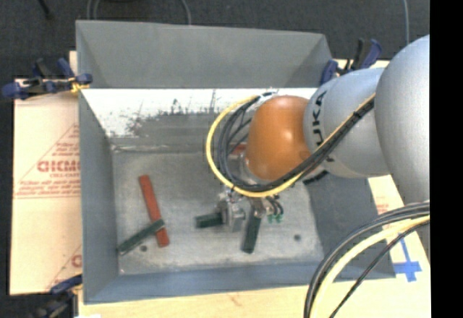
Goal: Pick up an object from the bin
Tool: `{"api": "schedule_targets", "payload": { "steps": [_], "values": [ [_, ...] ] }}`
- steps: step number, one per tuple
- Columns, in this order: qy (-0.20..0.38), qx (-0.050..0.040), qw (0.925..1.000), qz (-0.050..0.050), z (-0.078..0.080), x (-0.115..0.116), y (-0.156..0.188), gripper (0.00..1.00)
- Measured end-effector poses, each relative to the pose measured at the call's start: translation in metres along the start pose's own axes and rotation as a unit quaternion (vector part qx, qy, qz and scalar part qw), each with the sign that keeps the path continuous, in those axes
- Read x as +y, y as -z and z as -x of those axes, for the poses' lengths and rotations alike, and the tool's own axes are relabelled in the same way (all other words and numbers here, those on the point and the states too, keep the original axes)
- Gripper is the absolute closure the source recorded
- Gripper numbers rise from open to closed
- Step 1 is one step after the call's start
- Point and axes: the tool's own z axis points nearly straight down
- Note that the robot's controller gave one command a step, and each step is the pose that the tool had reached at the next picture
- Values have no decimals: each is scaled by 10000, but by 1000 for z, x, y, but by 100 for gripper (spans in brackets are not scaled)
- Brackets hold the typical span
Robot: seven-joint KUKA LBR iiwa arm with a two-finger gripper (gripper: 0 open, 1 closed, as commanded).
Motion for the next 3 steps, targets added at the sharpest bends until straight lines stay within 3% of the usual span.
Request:
{"api": "schedule_targets", "payload": {
  "steps": [1,2,3],
  "values": [
    [-2,0,10000,1,0,0,0,100],
    [-64,43,10000,-17,15,26,18,100],
    [-126,-9,9999,16,31,61,29,100]
  ]
}}
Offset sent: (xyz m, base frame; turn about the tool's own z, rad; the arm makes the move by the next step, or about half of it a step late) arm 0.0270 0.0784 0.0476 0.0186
